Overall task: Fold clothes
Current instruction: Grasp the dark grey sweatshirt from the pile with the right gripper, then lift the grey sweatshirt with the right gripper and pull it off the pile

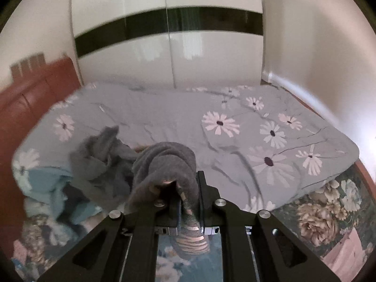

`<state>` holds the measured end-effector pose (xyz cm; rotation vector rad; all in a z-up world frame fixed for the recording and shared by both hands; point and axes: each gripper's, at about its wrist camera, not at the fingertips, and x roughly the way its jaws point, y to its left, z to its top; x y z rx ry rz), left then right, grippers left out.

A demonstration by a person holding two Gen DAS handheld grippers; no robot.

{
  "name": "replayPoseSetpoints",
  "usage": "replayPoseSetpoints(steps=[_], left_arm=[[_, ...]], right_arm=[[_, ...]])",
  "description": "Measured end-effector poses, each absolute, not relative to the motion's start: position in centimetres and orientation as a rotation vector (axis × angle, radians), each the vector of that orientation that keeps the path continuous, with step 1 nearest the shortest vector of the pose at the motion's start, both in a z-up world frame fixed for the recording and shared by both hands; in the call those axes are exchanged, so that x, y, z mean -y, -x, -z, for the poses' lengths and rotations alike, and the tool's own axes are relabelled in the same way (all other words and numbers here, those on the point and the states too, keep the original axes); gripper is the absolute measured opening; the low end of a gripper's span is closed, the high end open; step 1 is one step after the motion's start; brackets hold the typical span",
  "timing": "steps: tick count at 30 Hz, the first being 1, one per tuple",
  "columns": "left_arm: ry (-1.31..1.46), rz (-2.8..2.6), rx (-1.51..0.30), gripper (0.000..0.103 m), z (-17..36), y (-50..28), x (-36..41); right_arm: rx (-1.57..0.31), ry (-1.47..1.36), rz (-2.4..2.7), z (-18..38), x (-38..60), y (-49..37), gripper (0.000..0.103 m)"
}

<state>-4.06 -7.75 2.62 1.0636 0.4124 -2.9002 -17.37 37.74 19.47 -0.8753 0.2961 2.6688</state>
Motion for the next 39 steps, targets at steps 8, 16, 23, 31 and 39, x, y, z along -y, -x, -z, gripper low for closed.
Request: replayPoseSetpoints(steps=[8,16,23,31,39], left_arm=[[-0.998,2.964,-0.335,0.103,-6.5,0.5,5.9],[-1.060,2.986,-0.228,0.103,-6.6,-0.4,2.4],[-1.124,2.978,-0.166,0.103,-6.2,-0.7,0.4],[-1.263,2.909,-0.205,0.103,-3.5,1.6,0.5],[-1.334,2.908,-0.227,0.103,-1.7,6.4,-0.5]], right_arm=[[-0.364,0.698,-2.724,-22.1,-42.3,2.5,0.008],[-0.515,0.826,-2.538,-15.5,-48.9,-6.0,0.007],[-0.792,1.132,-2.315,-1.9,-52.6,-5.3,0.007],[-0.663,1.430,-2.332,4.6,-48.4,-2.7,0.013],[-0.277,1.575,-2.384,3.4,-46.0,-3.5,0.051]])
